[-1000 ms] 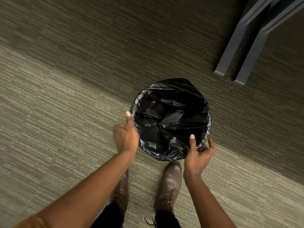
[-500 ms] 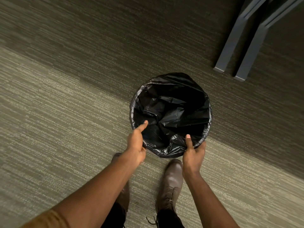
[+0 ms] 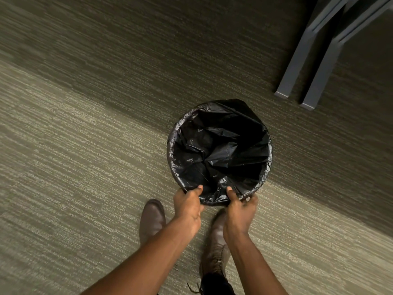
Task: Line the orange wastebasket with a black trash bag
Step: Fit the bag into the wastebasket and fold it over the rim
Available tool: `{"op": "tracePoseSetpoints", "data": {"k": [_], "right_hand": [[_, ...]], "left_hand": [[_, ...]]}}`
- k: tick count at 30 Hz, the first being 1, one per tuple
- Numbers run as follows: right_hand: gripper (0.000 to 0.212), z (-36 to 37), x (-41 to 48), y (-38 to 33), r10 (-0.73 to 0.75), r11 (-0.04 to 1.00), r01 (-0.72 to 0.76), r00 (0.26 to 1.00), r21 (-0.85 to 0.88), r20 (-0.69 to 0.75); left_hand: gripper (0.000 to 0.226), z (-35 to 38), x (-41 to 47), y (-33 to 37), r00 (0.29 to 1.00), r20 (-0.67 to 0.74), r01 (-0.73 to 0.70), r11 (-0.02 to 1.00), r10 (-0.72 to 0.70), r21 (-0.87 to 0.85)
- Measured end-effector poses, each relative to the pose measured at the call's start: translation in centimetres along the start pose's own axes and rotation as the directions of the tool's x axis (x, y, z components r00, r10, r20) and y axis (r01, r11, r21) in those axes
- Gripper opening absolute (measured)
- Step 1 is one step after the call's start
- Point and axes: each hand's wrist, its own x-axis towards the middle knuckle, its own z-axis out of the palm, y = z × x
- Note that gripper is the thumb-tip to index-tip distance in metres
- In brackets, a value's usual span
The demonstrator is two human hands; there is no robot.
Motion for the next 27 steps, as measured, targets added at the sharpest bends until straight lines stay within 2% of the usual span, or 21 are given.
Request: {"op": "tracePoseSetpoints", "data": {"k": [3, 7, 12, 14, 18, 19, 20, 22, 23, 24, 25, 27], "right_hand": [[0.044, 0.0, 0.7, -0.9, -0.021, 1.000, 0.021, 1.000, -0.022, -0.002], [0.053, -0.5, 2.2, -1.0, 0.044, 0.996, -0.048, 0.998, 0.077, 0.051], [0.064, -1.5, 3.9, -1.3, 0.090, 0.994, -0.097, 0.984, 0.042, 0.153], [0.059, -2.0, 4.0, -1.9, 0.067, 0.997, -0.074, 0.978, 0.028, 0.196], [0.049, -2.9, 4.4, -3.0, 0.037, 0.999, -0.037, 0.965, -0.004, 0.259], [0.049, -3.1, 4.6, -3.2, 0.021, 1.000, -0.016, 0.963, -0.022, 0.268], [0.050, -3.3, 4.8, -3.4, 0.005, 0.999, 0.006, 0.961, -0.038, 0.278], [0.051, -3.5, 5.0, -3.8, -0.030, 0.996, 0.051, 0.959, -0.067, 0.281], [0.050, -3.6, 5.1, -3.9, -0.060, 0.993, 0.086, 0.958, -0.085, 0.279], [0.049, -3.7, 5.2, -4.0, -0.096, 0.986, 0.128, 0.957, -0.103, 0.272], [0.049, -3.8, 5.0, -4.3, -0.132, 0.976, 0.171, 0.957, -0.132, 0.258], [0.054, -3.9, 4.9, -5.0, -0.202, 0.944, 0.244, 0.960, -0.222, 0.195]], "left_hand": [[0.028, 0.4, 0.9, -0.1, 1.000, -0.007, -0.017, 1.000, 0.017, -0.014], [0.034, 0.5, 1.6, -0.2, 0.999, 0.000, -0.032, 0.999, 0.032, -0.041], [0.035, 0.5, 1.5, -0.2, 1.000, -0.013, -0.009, 1.000, 0.008, -0.027], [0.034, 0.3, 1.6, -0.2, 1.000, -0.003, -0.011, 1.000, 0.011, -0.017], [0.031, -0.3, 1.9, 0.1, 0.998, 0.026, -0.061, 0.992, 0.058, 0.107], [0.034, -0.5, 1.8, 0.3, 0.996, 0.035, -0.091, 0.982, 0.087, 0.163], [0.046, -0.8, 1.7, 0.6, 0.991, 0.043, -0.136, 0.963, 0.129, 0.231], [0.090, -1.5, 1.6, 1.3, 0.964, 0.041, -0.256, 0.886, 0.261, 0.387], [0.103, -1.8, 1.5, 1.8, 0.940, 0.041, -0.320, 0.832, 0.339, 0.453], [0.105, -2.1, 1.5, 2.4, 0.910, 0.042, -0.379, 0.786, 0.413, 0.489], [0.098, -2.4, 1.7, 2.9, 0.879, 0.041, -0.429, 0.753, 0.474, 0.499], [0.071, -2.9, 2.1, 4.5, 0.829, 0.013, -0.491, 0.716, 0.559, 0.497]]}}
